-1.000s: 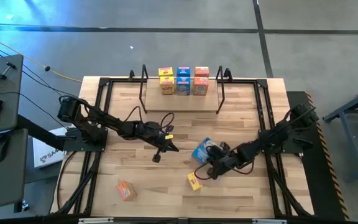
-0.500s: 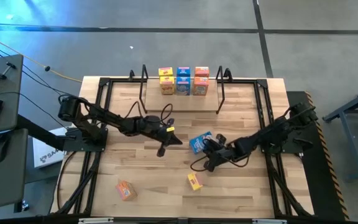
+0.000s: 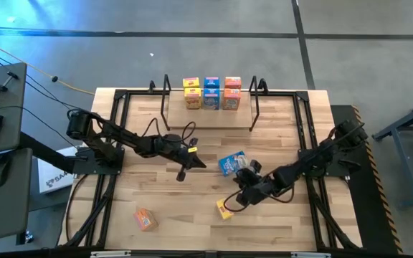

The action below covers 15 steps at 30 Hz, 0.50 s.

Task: Stack cereal on shelf
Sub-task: Put the blue cereal box on the shelf aligned with the other blue cereal box

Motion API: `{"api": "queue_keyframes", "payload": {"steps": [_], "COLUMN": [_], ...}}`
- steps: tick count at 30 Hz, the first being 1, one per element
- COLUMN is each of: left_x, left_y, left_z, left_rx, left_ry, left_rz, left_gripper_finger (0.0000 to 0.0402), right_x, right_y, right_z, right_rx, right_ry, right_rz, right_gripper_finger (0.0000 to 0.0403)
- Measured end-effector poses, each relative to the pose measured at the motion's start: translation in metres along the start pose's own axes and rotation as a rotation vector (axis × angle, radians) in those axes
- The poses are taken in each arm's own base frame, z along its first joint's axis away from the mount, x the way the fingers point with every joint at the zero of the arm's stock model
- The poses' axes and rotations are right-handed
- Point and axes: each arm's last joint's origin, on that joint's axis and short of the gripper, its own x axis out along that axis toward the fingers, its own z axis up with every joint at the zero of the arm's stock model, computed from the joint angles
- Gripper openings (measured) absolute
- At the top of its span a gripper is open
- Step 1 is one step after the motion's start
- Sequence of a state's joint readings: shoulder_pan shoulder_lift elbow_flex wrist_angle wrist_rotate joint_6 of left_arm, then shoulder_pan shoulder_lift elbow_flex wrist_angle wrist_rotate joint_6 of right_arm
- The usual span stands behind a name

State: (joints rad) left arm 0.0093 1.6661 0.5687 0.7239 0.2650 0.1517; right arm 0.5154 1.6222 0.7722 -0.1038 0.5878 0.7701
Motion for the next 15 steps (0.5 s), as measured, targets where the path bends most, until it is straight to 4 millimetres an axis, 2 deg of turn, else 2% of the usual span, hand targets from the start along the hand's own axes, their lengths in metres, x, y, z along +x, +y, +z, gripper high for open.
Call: {"api": "queue_keyframes", "payload": {"steps": [7, 15], "left_x": [0.000, 0.013], "left_y": [-0.002, -0.025], "left_z": [-0.002, -0.022], "left_rx": [0.019, 0.065], "left_ry": [0.010, 0.146], "left_rz": [0.018, 0.103], "left_gripper_finger": [0.0000, 0.0000], "right_x": [-0.008, -0.001], "right_y": [0.005, 0.007], "right_z": [-0.006, -0.013], "right_rx": [0.007, -0.001], "right_ry": [0.038, 0.066], "right_rz": [-0.021, -0.031], "right_gripper_finger": [0.0000, 0.0000]}}
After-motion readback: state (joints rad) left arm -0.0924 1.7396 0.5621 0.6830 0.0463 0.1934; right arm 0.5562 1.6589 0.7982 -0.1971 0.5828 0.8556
